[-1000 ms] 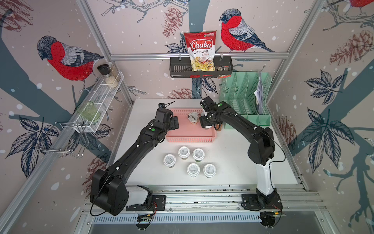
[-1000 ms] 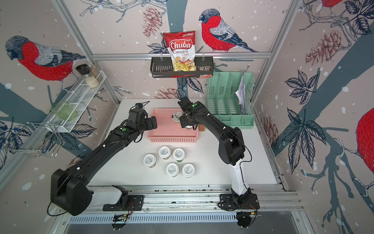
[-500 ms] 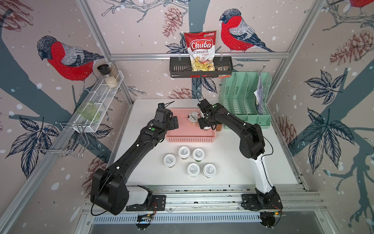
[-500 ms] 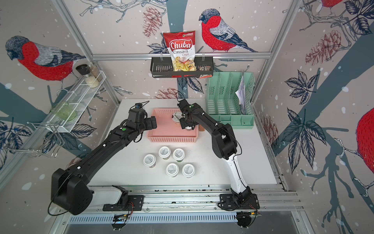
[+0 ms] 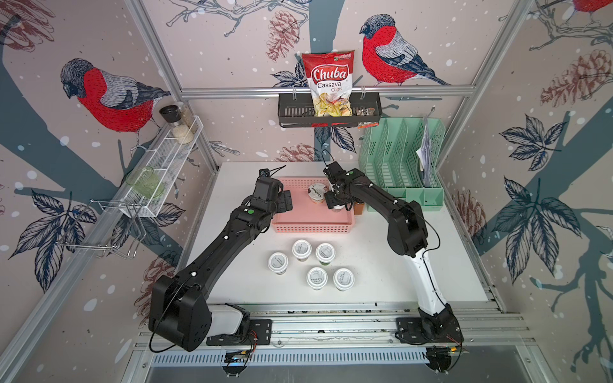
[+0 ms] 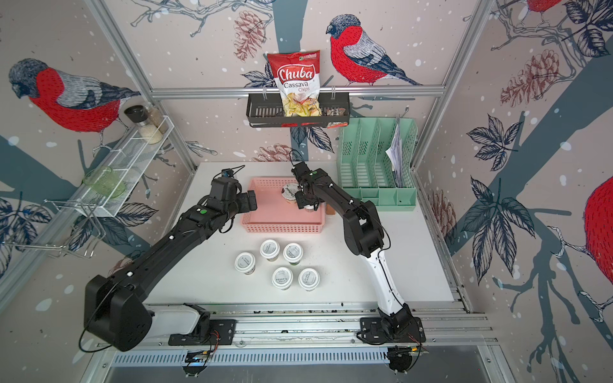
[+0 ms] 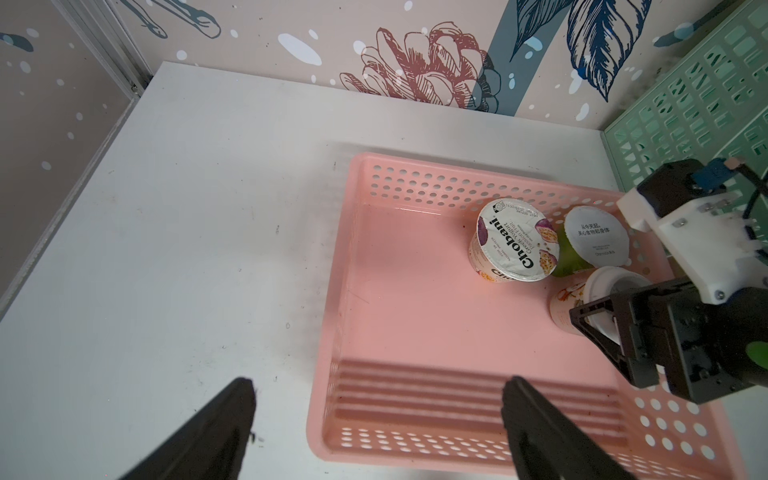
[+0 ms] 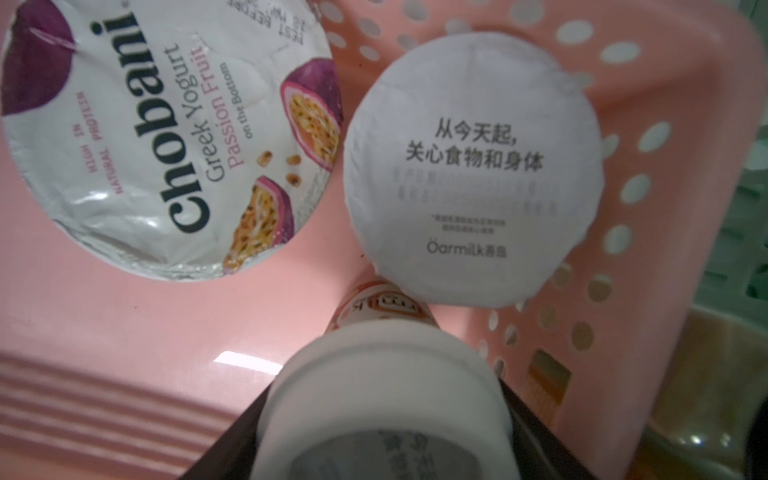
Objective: Put the yogurt in the basket
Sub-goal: Place the yogurt in the basket.
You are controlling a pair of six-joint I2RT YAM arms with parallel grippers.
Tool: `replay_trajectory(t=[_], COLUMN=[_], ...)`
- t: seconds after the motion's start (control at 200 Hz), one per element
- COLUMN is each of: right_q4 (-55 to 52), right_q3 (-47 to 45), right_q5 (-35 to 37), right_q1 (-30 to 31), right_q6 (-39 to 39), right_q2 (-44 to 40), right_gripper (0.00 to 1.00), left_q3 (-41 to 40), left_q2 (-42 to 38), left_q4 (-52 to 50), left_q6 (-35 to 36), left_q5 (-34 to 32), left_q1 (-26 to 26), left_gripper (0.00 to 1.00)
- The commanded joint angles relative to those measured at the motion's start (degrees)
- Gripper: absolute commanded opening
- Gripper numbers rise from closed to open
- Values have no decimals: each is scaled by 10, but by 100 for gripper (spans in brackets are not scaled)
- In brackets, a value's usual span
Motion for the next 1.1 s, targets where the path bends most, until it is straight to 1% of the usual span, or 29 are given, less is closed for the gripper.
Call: replay_trajectory(t=[0.0, 0.62, 0.895, 1.095], right_q4=[-1, 5, -1, -13], right_q3=[7, 7, 11, 26], right_q5=[5, 10, 17, 21], right_q1=[0, -1, -1, -1], right_q6=[-3, -5, -6, -7], right_q2=[7, 21, 10, 8], right_gripper=[75, 76, 82, 84], left_q3=[0, 0, 1, 0], left_q2=[0, -1, -1, -2], left_q4=[5, 5, 6, 5], left_q6=[4, 4, 4, 4], left_q5=[-5, -5, -4, -3], left_q1=[2, 5, 4, 5], left_gripper=[96, 96, 96, 96])
